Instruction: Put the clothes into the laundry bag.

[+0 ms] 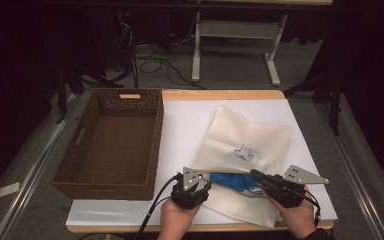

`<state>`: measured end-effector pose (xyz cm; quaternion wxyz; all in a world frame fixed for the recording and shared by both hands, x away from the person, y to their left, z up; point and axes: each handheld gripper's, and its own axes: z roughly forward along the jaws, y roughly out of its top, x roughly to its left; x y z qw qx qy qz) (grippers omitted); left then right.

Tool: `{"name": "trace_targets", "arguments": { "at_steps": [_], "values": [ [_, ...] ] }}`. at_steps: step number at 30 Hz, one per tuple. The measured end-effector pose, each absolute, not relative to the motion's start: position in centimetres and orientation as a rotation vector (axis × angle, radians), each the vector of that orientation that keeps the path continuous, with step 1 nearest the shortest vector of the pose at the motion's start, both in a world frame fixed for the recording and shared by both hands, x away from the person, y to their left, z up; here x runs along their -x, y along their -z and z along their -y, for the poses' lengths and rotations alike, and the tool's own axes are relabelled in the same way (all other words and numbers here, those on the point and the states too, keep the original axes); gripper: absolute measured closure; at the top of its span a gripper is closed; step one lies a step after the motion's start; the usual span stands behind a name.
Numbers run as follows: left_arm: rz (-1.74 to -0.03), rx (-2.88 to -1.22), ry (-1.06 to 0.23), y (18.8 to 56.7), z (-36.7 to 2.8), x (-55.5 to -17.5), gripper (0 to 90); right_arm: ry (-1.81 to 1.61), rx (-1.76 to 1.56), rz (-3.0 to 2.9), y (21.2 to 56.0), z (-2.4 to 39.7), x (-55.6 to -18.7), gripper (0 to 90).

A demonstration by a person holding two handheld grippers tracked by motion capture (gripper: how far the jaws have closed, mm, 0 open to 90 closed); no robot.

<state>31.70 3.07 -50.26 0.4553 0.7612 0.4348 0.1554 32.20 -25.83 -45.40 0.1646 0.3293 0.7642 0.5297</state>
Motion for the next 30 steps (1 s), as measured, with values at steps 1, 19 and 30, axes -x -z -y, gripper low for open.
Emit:
{"name": "trace_targets", "arguments": {
  "at_steps": [1, 19, 30],
  "values": [
    [-1.086, -1.867, -0.378, 50.4, -2.6, -31.9, 65.7, -1.510, -0.938, -2.178, 45.4, 25.8, -32.2, 88.7],
    [-1.164, -1.903, -0.450, 51.9, 1.6, -35.5, 68.6, -1.515, -0.936, -2.184, 45.5, 25.9, -32.3, 88.6],
    [-1.110, -1.856, -0.415, 50.5, -1.3, -33.1, 59.5, -1.510, -0.936, -2.185, 45.5, 25.8, -32.2, 88.6]
  ]
}}
